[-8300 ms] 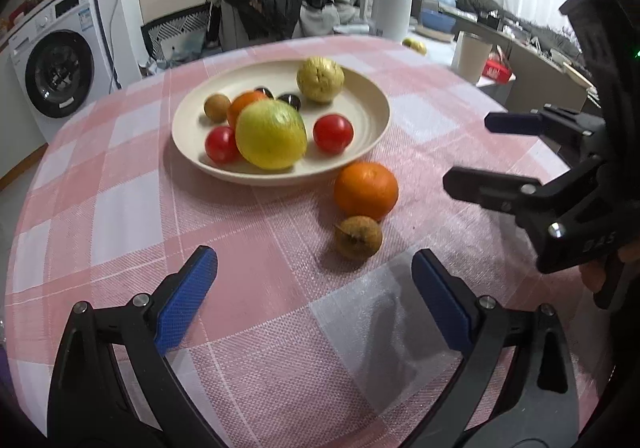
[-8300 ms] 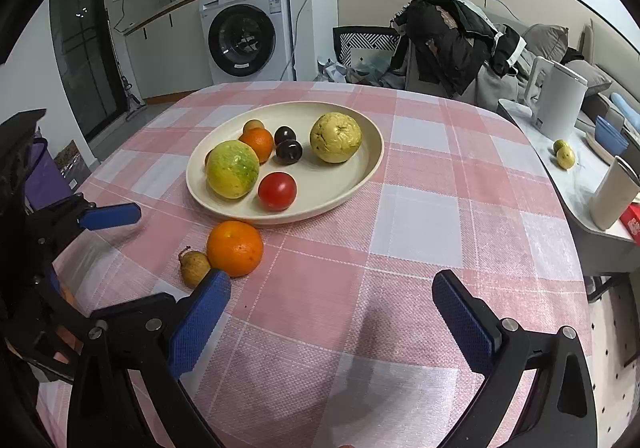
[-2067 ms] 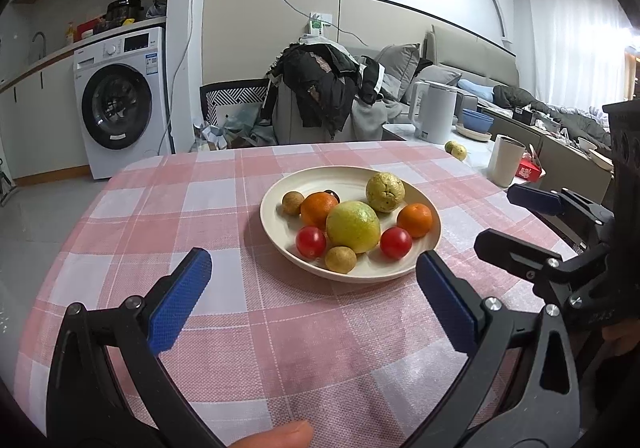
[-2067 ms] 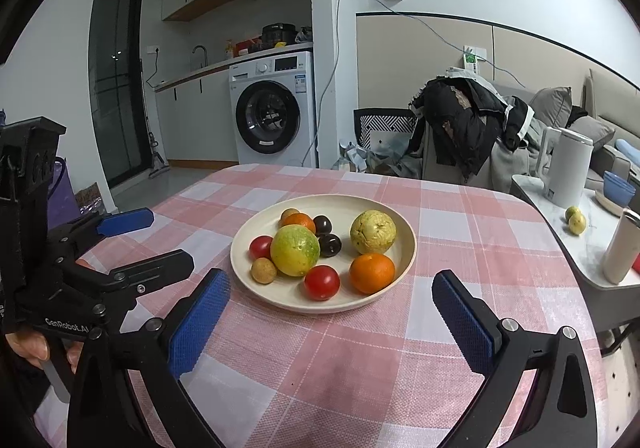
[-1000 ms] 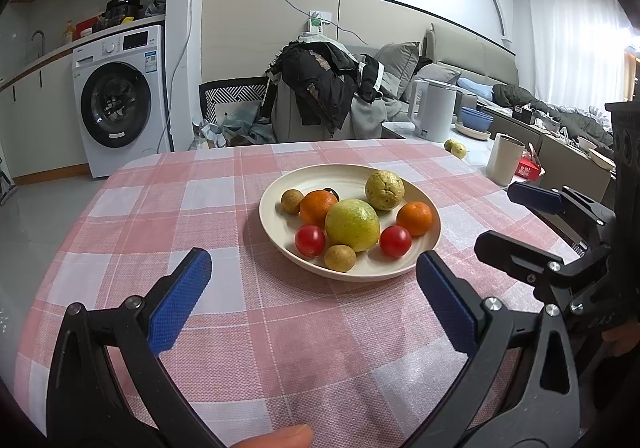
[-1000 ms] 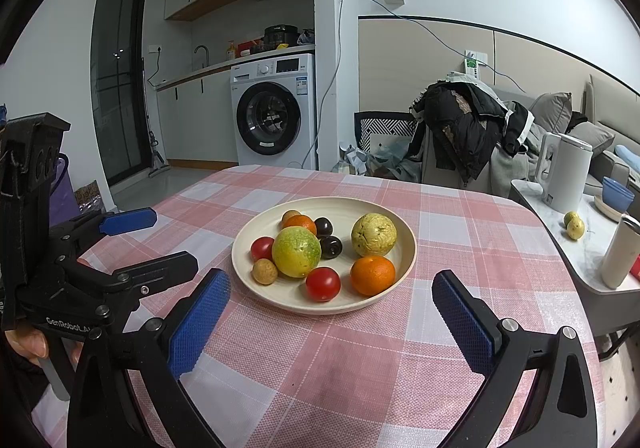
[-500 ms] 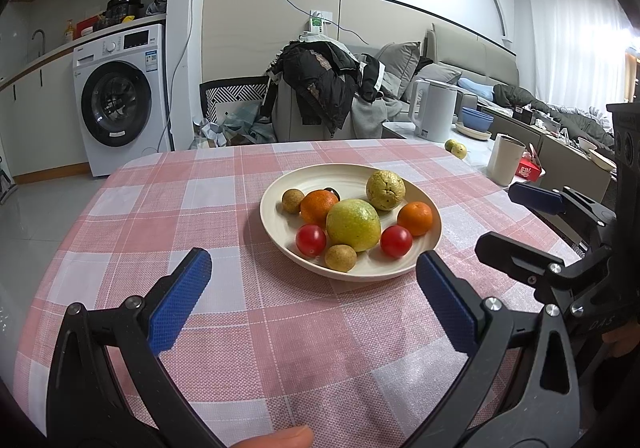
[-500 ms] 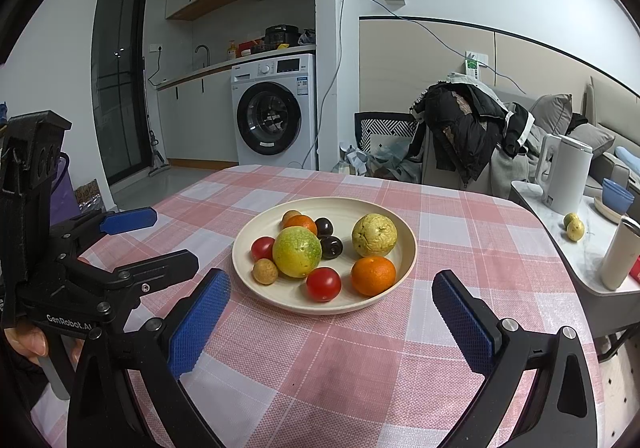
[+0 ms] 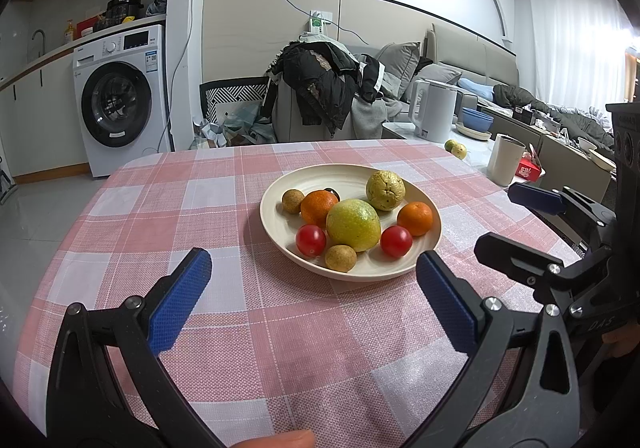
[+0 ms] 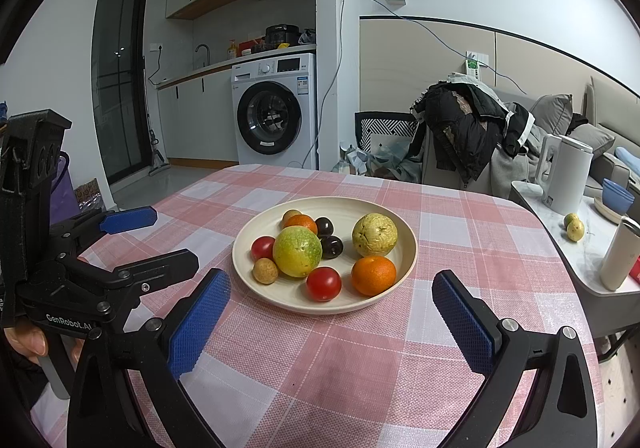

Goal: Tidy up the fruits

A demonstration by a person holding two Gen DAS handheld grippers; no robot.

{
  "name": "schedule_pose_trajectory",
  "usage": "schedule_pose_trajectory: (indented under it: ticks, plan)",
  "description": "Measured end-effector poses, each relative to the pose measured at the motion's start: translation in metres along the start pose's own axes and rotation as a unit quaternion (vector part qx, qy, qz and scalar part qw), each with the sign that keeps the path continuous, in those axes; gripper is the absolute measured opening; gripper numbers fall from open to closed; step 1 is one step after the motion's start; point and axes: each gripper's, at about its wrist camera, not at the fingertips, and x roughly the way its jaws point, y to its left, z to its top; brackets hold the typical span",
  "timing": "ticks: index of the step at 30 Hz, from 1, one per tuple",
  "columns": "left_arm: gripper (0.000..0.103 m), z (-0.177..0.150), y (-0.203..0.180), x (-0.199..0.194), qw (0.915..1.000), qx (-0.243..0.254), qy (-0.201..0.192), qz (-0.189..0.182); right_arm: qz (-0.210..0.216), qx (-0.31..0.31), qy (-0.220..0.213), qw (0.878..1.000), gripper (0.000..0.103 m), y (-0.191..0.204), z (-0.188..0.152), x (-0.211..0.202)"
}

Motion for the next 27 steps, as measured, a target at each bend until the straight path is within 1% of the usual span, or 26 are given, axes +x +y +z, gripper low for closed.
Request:
schedule_pose_trajectory:
  ticks: [27]
  plan:
    - [0.102, 0.0001, 0.0013, -0.0005, 1.0000, -0.001, -0.004, 0.002, 0.000, -0.001, 0.001, 1.000, 0.103, 0.0010, -0.0002, 0.0003]
